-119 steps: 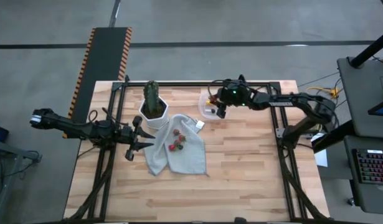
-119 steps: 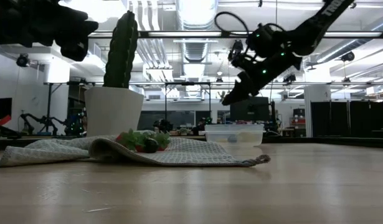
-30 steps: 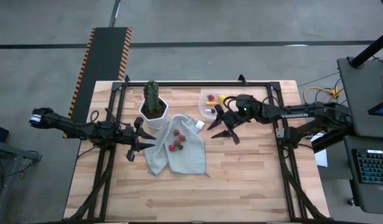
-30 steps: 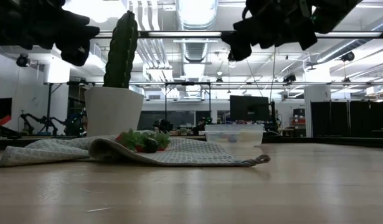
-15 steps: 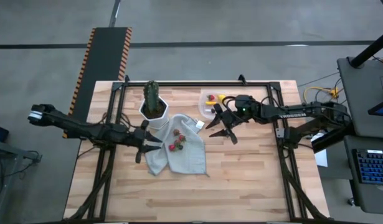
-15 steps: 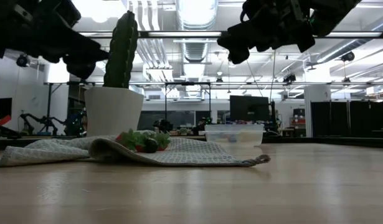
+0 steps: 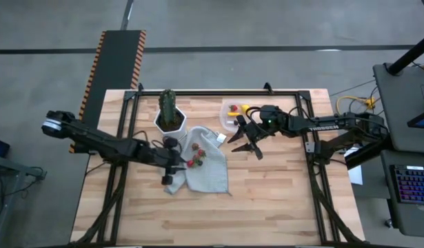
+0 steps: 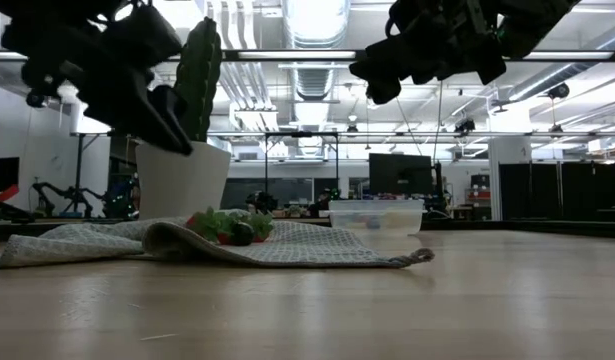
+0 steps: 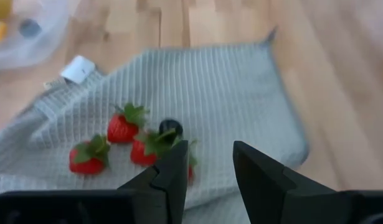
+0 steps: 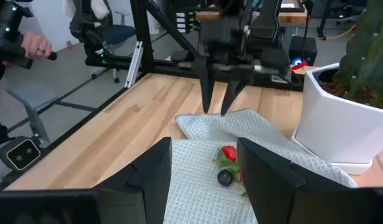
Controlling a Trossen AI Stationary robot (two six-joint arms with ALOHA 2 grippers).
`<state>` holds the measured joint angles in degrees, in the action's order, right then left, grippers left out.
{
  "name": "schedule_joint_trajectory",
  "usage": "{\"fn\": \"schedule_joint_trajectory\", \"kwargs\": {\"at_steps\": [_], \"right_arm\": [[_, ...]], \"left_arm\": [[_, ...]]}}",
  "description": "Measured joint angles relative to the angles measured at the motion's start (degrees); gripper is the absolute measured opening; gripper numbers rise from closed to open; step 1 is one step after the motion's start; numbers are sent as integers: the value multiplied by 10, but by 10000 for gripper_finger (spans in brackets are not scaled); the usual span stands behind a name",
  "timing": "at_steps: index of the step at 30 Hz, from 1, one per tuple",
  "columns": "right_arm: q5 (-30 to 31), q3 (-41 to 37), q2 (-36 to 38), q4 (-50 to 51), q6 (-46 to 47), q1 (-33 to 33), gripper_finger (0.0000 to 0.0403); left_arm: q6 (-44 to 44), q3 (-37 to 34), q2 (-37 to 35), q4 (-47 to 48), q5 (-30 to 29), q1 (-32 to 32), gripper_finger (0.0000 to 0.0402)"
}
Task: Pick and placing Produce into tupperware
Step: Put the red strawberry into the transparent bin
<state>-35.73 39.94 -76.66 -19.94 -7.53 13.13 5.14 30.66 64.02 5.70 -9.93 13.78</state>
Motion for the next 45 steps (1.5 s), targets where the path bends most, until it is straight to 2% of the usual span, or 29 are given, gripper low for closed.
{"fn": "schedule_joint_trajectory", "kwargs": {"at_steps": [7,15,21,32,45], "right_arm": [[0,0,0,0,0,0,171],[-1,0,0,0,-4,0,173],[-1,0,0,0,-4,0,172],[-1,0,0,1,-4,0,171],[-1,0,0,2,-2,0,169]], "left_arm": [[-11,32,85,44,-6,0,113],[-59,65,144,52,-28,0,113],[-56,90,154,103,-29,0,121],[-75,91,143,102,-29,-1,178],[-87,91,189,78,-51,-10,180]]}}
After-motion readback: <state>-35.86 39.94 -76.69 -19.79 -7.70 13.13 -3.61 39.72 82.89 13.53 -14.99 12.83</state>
